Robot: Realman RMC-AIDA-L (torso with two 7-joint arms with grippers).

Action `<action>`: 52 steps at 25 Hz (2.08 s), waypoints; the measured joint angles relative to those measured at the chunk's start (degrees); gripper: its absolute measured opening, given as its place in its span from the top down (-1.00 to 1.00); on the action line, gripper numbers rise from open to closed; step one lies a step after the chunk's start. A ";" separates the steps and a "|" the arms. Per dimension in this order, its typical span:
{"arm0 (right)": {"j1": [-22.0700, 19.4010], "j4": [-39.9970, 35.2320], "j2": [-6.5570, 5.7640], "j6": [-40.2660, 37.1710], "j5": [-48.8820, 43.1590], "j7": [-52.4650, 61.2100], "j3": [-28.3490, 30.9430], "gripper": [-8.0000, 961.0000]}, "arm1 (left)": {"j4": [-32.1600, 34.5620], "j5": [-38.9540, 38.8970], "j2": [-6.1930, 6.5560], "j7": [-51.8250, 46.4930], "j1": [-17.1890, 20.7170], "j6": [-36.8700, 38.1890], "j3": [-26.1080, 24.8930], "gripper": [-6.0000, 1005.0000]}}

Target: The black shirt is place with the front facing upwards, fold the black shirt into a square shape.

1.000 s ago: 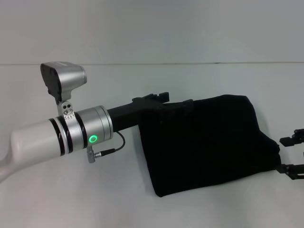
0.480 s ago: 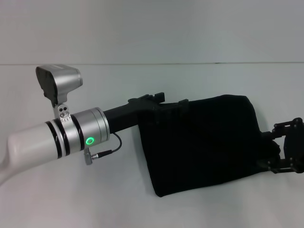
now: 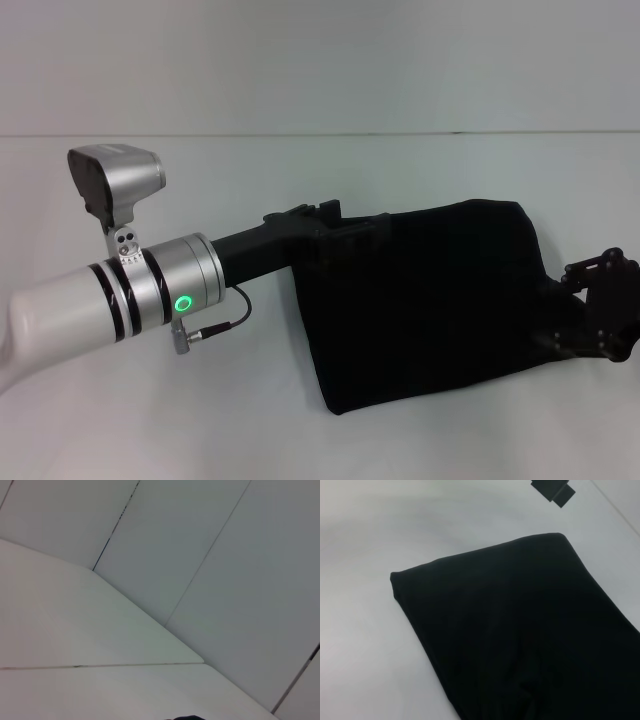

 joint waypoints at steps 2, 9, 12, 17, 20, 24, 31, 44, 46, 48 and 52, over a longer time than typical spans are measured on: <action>0.05 -0.35 0.02 -0.11 0.04 0.27 0.14 -0.38 | -0.07 0.00 0.00 0.01 0.00 0.01 0.00 -0.85; 0.26 -0.40 0.01 -0.56 0.28 2.16 0.76 0.37 | -0.13 0.02 0.00 0.21 -0.02 0.05 0.02 -0.85; 0.12 -0.58 -0.07 -1.92 0.60 3.62 1.67 0.60 | -0.14 0.02 0.00 0.46 -0.03 0.09 0.02 -0.85; -1.49 -0.87 -0.14 -3.47 0.25 6.49 4.29 0.88 | -0.10 0.09 0.05 0.55 -0.07 0.76 0.02 -0.85; -2.80 -0.61 -0.05 -3.51 0.55 6.95 6.54 0.88 | -0.02 0.33 0.15 0.55 -0.23 1.14 0.01 -0.85; -4.26 1.47 0.16 -2.29 1.37 5.97 7.14 0.88 | 0.17 0.43 0.29 0.55 -0.46 1.76 0.01 -0.85; -3.74 7.71 0.10 2.42 2.12 4.83 7.18 0.88 | 0.72 0.63 0.44 0.28 -0.66 2.55 0.01 -0.85; -8.32 4.20 0.00 -3.86 6.10 7.39 18.94 -0.05 | 3.83 4.22 1.97 -2.84 -0.76 9.44 -4.84 -0.85; -9.09 3.99 -0.13 -6.50 9.36 7.25 24.64 -0.19 | 5.05 5.80 2.01 -3.23 -0.50 10.98 -6.27 -0.85; -9.35 4.63 -0.12 -8.17 12.50 7.24 30.42 -0.27 | 5.71 6.65 2.05 -3.22 -0.24 12.43 -7.17 -0.85; -9.20 13.59 -0.23 -9.58 21.04 5.80 39.83 -0.43 | 7.27 8.63 1.97 -1.63 0.84 15.08 -8.35 -0.85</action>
